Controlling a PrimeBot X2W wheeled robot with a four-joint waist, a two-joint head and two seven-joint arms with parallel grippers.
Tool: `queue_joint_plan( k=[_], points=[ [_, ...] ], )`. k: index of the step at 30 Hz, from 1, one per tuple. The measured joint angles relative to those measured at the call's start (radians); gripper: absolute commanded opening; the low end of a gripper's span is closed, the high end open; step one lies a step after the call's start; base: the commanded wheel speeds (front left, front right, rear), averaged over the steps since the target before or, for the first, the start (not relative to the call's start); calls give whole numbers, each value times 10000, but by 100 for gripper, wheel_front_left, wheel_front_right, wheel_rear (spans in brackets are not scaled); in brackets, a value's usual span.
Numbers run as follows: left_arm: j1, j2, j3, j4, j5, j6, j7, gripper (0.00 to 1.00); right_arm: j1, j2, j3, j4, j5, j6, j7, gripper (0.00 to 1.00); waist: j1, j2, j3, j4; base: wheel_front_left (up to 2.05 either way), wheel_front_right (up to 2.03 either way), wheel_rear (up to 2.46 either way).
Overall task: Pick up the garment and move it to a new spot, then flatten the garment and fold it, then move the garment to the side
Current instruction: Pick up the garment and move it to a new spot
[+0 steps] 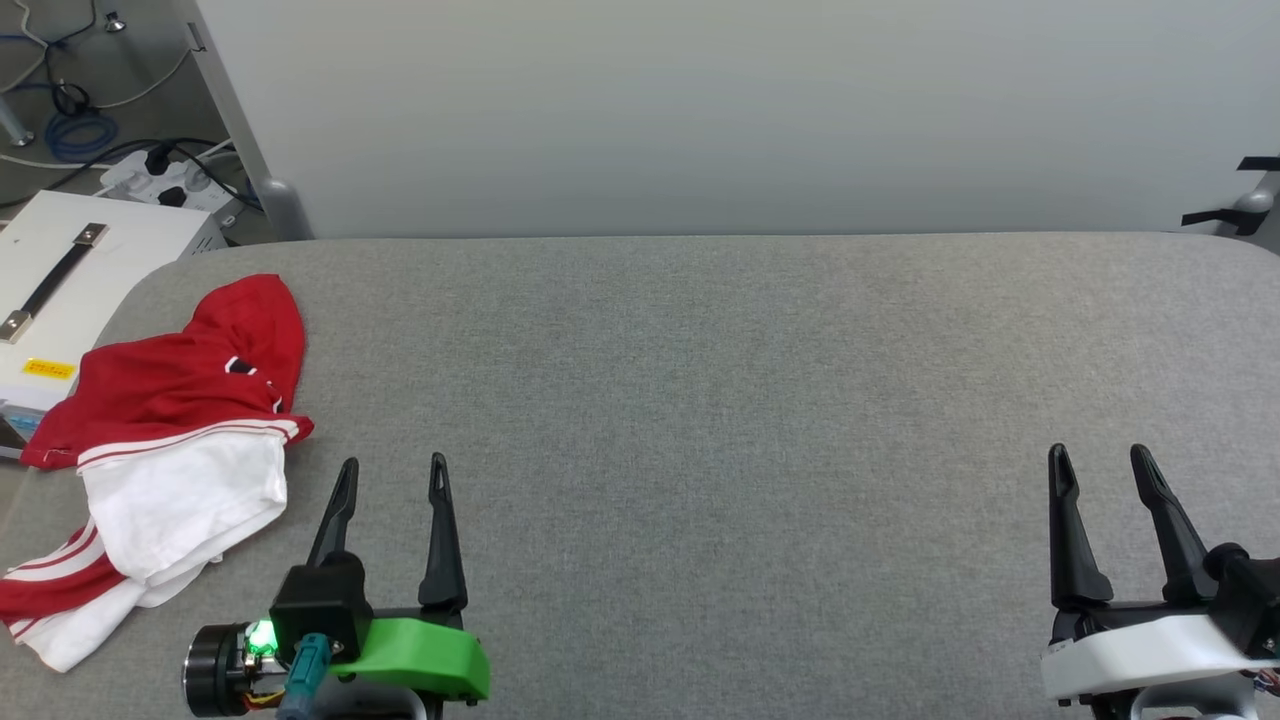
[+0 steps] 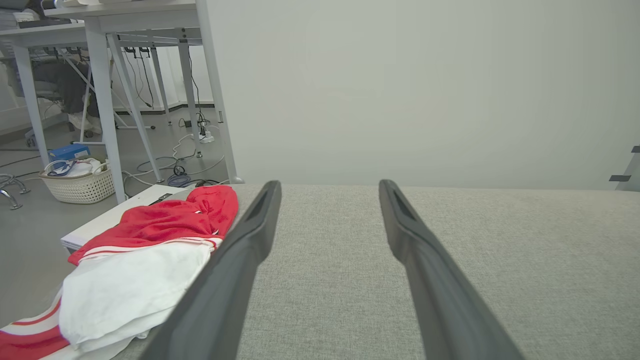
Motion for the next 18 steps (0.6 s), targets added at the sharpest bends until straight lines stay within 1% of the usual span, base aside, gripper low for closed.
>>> queue_joint_plan(
  k=[18],
  points=[
    [60, -2, -134, 56, -111, 100, -351, 100, 182, -2, -98, 0, 240, 0, -309, 100, 0, 0, -11, 117, 0, 0, 0]
  ],
)
